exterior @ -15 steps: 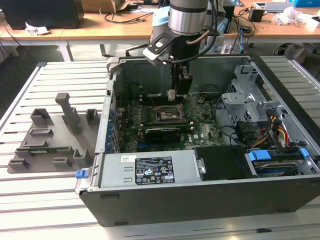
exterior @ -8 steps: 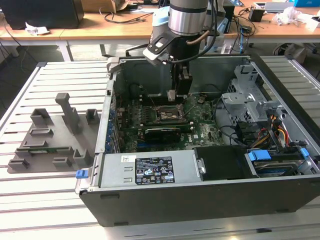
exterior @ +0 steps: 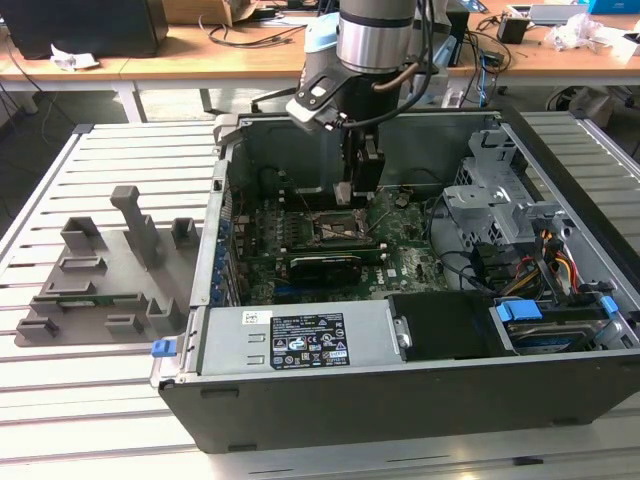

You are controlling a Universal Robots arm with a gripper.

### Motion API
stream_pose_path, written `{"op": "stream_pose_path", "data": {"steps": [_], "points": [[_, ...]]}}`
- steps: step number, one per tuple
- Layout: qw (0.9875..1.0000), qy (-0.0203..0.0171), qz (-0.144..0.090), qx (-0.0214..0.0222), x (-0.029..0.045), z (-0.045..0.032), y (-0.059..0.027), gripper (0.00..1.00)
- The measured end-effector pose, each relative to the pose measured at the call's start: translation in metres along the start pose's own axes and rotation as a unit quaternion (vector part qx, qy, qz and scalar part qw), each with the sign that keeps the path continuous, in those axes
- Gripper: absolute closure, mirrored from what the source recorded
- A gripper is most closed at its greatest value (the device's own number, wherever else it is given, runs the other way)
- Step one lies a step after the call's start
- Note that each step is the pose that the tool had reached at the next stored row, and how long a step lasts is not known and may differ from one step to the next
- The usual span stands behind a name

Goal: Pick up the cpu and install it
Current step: 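Place the cpu into insertion slot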

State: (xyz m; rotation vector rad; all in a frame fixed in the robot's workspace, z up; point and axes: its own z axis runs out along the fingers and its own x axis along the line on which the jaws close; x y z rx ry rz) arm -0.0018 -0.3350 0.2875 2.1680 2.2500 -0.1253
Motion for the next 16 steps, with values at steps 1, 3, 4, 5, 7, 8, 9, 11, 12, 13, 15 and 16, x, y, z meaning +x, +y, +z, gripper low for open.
{"op": "stream_pose_path", "data": {"steps": [1, 3, 4, 5, 7, 8, 9, 11, 12, 13, 15, 16], "points": [[1.0, -0.0005, 0.0, 0.0, 0.0001, 0.0008, 0.0001, 0.45], [1.0, -0.0014, 0.0, 0.0, 0.0001, 0.0018, 0.0001, 0.45], [1.0, -0.0022, 0.0, 0.0001, 0.0002, 0.0027, 0.0001, 0.45], [1.0, -0.0026, 0.0, 0.0001, 0.0002, 0.0032, 0.0002, 0.45], [1.0, -0.0033, 0.0, 0.0002, 0.0003, 0.0043, 0.0002, 0.45], [1.0, -0.004, 0.0, 0.0002, 0.0004, 0.0053, 0.0003, 0.45], [1.0, -0.0045, 0.0, 0.0002, 0.0004, 0.0061, 0.0003, 0.45], [1.0, -0.0055, 0.0, 0.0002, 0.0005, 0.0071, 0.0003, 0.45], [1.0, -0.0061, 0.0, 0.0003, 0.0005, 0.0076, 0.0004, 0.45], [1.0, -0.0065, 0.0, 0.0003, 0.0006, 0.008, 0.0004, 0.45], [1.0, -0.0076, 0.0, 0.0003, 0.0006, 0.0093, 0.0004, 0.45], [1.0, -0.0087, 0.0, 0.0003, 0.0007, 0.0098, 0.0005, 0.45]]}}
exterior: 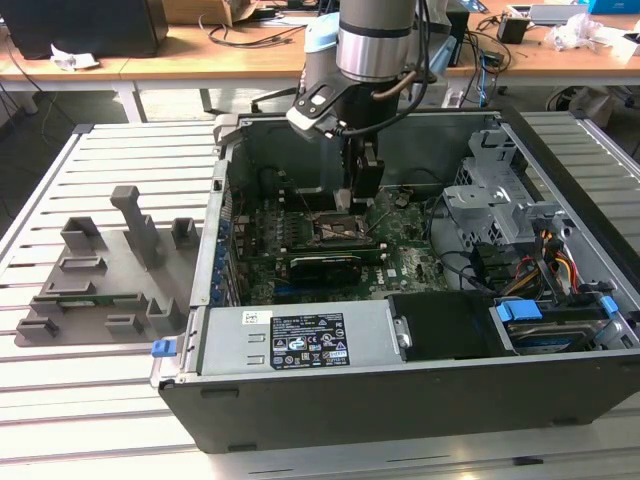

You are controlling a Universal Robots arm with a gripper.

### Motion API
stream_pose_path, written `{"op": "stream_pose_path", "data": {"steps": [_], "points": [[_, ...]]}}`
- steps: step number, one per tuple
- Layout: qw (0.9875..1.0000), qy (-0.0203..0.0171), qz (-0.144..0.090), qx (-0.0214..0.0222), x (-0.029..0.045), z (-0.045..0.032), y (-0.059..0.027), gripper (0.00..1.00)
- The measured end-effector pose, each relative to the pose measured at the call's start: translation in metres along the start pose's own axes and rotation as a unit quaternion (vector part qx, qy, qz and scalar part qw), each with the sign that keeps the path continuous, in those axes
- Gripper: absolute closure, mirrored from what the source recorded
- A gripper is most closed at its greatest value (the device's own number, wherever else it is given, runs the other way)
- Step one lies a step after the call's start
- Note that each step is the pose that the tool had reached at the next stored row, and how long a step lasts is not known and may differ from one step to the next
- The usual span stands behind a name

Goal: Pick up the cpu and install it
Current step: 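Place the cpu into insertion slot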

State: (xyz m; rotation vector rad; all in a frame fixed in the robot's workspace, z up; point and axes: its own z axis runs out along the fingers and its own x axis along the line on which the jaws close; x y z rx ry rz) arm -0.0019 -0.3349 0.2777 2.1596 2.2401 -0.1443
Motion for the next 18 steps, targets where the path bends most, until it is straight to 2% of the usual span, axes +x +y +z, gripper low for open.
{"op": "stream_pose_path", "data": {"steps": [5, 18], "points": [[1.0, -0.0021, 0.0, 0.0001, 0.0, 0.0007, 0.0, 0.45], [1.0, -0.0021, 0.0, 0.0001, 0.0001, 0.0007, 0.0, 0.45]]}}
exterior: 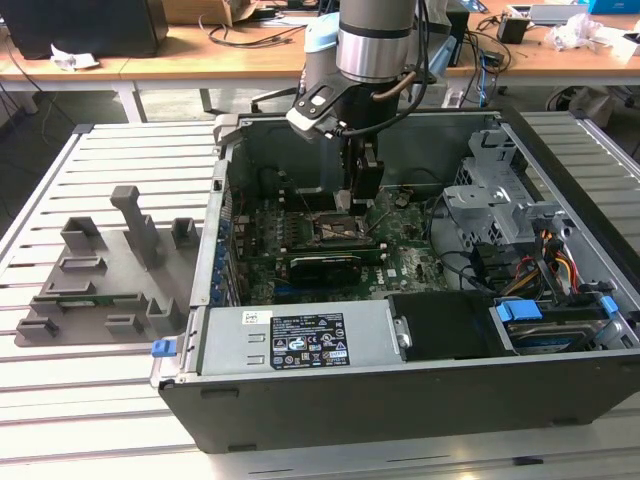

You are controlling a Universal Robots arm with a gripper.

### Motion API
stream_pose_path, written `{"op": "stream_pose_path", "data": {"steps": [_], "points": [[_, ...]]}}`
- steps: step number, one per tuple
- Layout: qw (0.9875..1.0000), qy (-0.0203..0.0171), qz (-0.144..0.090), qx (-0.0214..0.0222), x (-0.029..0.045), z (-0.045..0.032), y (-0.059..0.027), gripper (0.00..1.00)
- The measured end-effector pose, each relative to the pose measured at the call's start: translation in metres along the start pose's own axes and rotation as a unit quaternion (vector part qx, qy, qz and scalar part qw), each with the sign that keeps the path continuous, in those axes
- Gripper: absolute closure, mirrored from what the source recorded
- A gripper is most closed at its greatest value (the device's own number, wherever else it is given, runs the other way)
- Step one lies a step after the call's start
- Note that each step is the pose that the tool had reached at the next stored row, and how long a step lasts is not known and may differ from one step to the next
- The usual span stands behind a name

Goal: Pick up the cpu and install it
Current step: 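Place the cpu into insertion slot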

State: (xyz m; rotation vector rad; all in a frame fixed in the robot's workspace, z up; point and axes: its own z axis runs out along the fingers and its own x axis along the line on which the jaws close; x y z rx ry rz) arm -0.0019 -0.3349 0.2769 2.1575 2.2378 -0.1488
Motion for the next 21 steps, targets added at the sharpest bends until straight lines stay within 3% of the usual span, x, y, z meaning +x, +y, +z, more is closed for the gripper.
{"op": "stream_pose_path", "data": {"steps": [21], "points": [[1.0, -0.0051, 0.0, 0.0002, 0.0003, 0.0039, -0.0001, 0.45]]}}
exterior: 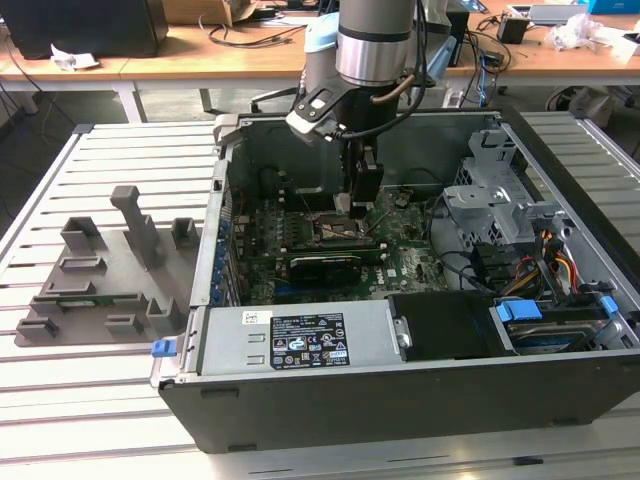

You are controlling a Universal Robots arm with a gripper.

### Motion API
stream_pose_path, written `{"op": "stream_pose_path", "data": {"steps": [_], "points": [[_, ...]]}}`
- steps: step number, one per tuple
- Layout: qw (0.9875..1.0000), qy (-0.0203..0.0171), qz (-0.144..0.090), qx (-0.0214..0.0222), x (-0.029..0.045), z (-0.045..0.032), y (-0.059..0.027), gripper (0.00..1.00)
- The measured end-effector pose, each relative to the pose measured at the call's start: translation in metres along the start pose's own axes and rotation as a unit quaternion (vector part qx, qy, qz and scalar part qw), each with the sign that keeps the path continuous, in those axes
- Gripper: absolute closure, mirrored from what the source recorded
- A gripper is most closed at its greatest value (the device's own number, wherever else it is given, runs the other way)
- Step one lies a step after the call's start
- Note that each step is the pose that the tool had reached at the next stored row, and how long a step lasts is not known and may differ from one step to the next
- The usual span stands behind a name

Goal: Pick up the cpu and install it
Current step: 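Place the cpu into insertion slot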

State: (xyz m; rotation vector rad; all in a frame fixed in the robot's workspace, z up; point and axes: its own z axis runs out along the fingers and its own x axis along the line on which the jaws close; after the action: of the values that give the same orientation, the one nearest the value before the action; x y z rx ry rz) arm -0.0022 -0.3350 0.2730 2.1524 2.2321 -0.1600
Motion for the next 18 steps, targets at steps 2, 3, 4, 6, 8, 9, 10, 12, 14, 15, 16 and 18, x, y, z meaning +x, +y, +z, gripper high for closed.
{"op": "stream_pose_path", "data": {"steps": [2, 3, 4, 6, 8, 9, 10, 12, 14, 15, 16, 18], "points": [[1.0, -0.0001, 0.0, 0.0, 0.0, 0.0, 0.0, 0.45], [1.0, 0.0, 0.0, 0.0, 0.0, 0.0004, 0.0, 0.45], [1.0, 0.0, 0.0, 0.0, 0.0001, 0.0007, -0.0001, 0.45], [1.0, 0.0, 0.0, 0.0, 0.0002, 0.0013, -0.0005, 0.45], [1.0, -0.0002, 0.0, 0.0, 0.0007, 0.0028, -0.0009, 0.45], [1.0, -0.0002, 0.0, 0.0, 0.0014, 0.0039, -0.0015, 0.45], [1.0, -0.0002, 0.0, 0.0, 0.0018, 0.0045, -0.0022, 0.45], [1.0, -0.0002, 0.0, 0.0, 0.0022, 0.0052, -0.0049, 0.45], [1.0, -0.0002, 0.0, 0.0, 0.0037, 0.0062, -0.0117, 0.45], [1.0, -0.0002, 0.0, 0.0, 0.0038, 0.0063, -0.0126, 0.45], [1.0, -0.0002, 0.0, 0.0, 0.0039, 0.0065, -0.0132, 0.45], [1.0, -0.0002, 0.0, 0.0, 0.004, 0.0068, -0.0136, 0.45]]}}
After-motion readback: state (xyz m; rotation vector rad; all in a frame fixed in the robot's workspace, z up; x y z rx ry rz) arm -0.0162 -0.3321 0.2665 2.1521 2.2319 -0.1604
